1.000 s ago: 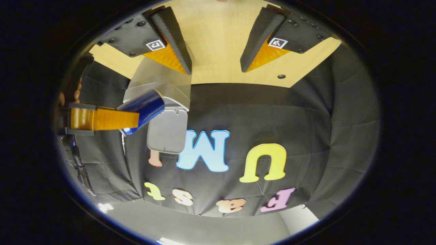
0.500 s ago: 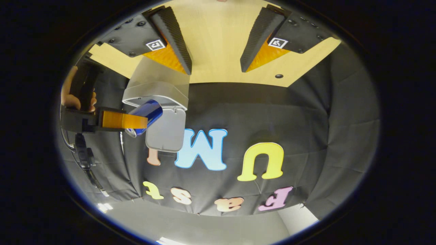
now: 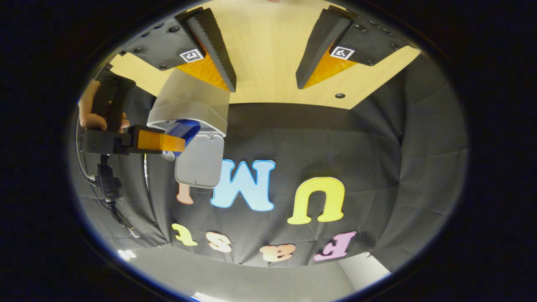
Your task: Press the lid of the desktop garbage bin to open it, pick up the crumpled paper on the desktop and throw it into the bin, then pick up the pop can on the desktop and drop it into the bin, and finally close the garbage bin lid.
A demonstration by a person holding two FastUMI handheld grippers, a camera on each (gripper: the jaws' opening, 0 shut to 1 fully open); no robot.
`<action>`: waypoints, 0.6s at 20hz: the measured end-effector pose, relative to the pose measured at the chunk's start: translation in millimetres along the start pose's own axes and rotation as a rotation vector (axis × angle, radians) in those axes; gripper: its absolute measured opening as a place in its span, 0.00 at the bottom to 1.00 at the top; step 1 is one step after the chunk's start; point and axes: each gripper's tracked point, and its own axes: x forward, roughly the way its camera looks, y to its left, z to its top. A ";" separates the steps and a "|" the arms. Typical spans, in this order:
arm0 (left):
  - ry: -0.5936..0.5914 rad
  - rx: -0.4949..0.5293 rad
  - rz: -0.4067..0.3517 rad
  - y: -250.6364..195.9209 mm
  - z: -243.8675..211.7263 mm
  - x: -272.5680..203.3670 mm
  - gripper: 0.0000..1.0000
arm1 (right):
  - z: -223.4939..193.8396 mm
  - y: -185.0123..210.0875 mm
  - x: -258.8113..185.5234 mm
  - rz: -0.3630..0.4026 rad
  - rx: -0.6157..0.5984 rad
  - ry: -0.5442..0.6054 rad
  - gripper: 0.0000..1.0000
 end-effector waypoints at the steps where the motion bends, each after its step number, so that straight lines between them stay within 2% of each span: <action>1: 0.000 0.000 -0.001 -0.4 0.5 0.9 0.94 | 2.6 -1.2 0.9 -0.006 -0.001 -0.006 0.89; 3: -0.002 -0.001 -0.002 -0.3 0.4 1.1 0.94 | 3.0 -1.3 1.4 -0.003 0.002 -0.008 0.89; 4: -0.004 -0.001 -0.002 -1.5 1.6 1.1 0.96 | 3.6 -1.1 1.8 -0.003 0.003 -0.007 0.95; 5: -0.005 -0.001 -0.003 -1.3 2.1 1.3 0.96 | 5.2 -2.0 1.6 -0.005 0.001 -0.008 0.95; 12: -0.021 -0.017 -0.020 -2.1 7.3 4.9 0.94 | 22.8 -10.1 7.9 -0.033 -0.030 -0.019 0.95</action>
